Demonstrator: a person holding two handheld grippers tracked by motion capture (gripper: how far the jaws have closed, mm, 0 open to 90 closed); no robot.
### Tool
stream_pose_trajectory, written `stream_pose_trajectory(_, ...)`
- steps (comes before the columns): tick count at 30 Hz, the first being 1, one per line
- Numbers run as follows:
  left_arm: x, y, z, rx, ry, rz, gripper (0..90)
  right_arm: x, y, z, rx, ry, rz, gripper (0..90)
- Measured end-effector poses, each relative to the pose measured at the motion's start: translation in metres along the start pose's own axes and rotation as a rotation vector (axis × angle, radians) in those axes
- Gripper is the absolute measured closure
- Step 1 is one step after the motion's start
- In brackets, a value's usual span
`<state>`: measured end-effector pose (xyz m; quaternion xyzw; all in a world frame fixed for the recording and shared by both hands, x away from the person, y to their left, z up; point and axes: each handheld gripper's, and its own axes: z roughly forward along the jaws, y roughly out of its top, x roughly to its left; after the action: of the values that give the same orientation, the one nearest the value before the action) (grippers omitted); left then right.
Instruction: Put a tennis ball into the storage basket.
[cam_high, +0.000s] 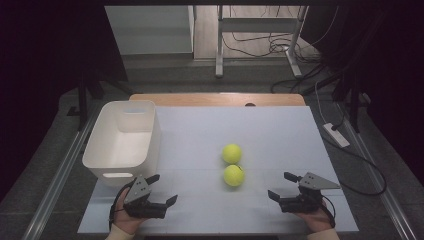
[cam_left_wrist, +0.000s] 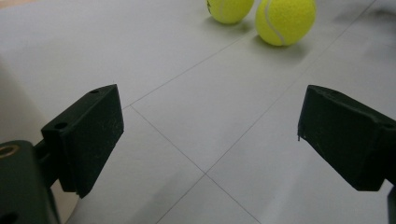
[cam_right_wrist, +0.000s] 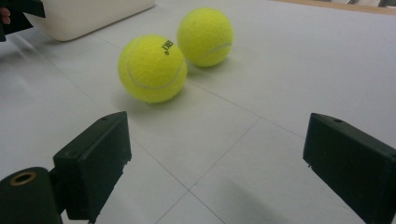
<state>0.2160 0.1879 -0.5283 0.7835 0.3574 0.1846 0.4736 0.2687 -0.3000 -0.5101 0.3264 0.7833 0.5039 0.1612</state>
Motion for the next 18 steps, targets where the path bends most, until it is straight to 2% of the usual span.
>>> stream_pose_trajectory(7, 0.0025, 0.0001, 0.0003, -0.008, 0.000, -0.020, 7.9, -0.0003, -0.0021, 0.0003, 0.015, 0.003, 0.005, 8.1)
stream_pose_trajectory(18, 0.0024, 0.0014, 0.0003, -0.004, 0.008, -0.028, 8.1, 0.0008, -0.0010, 0.0018, 0.012, 0.011, 0.007, 8.5)
